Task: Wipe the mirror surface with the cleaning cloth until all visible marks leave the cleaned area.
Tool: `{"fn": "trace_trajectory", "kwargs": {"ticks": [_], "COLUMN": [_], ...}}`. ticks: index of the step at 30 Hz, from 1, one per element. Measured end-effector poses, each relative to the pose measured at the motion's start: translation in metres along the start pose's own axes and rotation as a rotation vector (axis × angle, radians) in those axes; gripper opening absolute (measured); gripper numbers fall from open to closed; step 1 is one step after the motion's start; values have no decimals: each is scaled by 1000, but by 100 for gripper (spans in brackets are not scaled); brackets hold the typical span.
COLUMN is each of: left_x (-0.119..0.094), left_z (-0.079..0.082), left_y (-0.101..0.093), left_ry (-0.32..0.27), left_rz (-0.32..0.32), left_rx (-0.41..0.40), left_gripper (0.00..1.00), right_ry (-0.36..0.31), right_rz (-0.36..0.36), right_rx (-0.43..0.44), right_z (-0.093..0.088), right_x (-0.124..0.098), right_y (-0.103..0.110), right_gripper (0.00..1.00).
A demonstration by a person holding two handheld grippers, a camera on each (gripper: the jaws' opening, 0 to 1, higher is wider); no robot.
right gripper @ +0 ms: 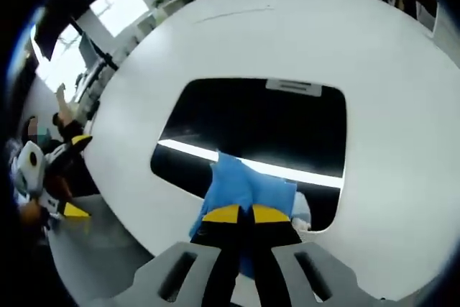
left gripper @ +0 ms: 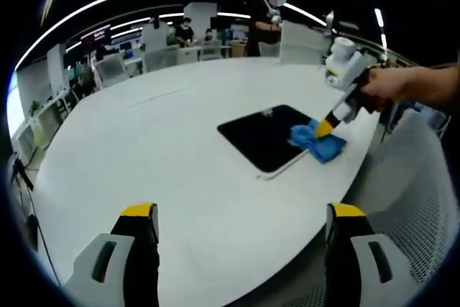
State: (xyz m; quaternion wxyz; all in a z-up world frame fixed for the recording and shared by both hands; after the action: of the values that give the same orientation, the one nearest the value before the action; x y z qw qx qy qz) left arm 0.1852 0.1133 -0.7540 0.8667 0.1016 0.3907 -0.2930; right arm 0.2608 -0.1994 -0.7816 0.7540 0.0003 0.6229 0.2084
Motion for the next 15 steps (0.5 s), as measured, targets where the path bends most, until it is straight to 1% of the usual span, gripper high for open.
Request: {"fn": "trace_trajectory", "kwargs": {"ticks": [7,9,15], "left_x": [0,0,0], "left_z": [0,-1,0], "left_y": [0,1,1], "left_ry": [0,0,1], "left_rz": [1,1,3], "left_rx": [1,0,2], "left_gripper": [97,96,96], "right_ry": [0,12,5], "right_rz": [-2,7,4], "right_rx": [-2,0,-5], "right_z": [0,-1,-2], "right_x": [0,0,0], "right_y": [0,1,1], "right_gripper": [0,0,0]}}
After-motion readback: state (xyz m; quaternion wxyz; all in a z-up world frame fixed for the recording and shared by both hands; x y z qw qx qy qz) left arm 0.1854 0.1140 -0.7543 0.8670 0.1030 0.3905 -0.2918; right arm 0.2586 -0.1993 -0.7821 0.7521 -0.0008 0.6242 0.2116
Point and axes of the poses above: the point that each gripper's makers call its tool centre point, and the gripper's own axes: x roughly forward along the fingers, y roughly to its left, z roughly out of its top, the point moved 10 cm from there along -x, roughly backward along the fingers, and after that the axes turned 11 degrees about y, right-handed, at the moved point
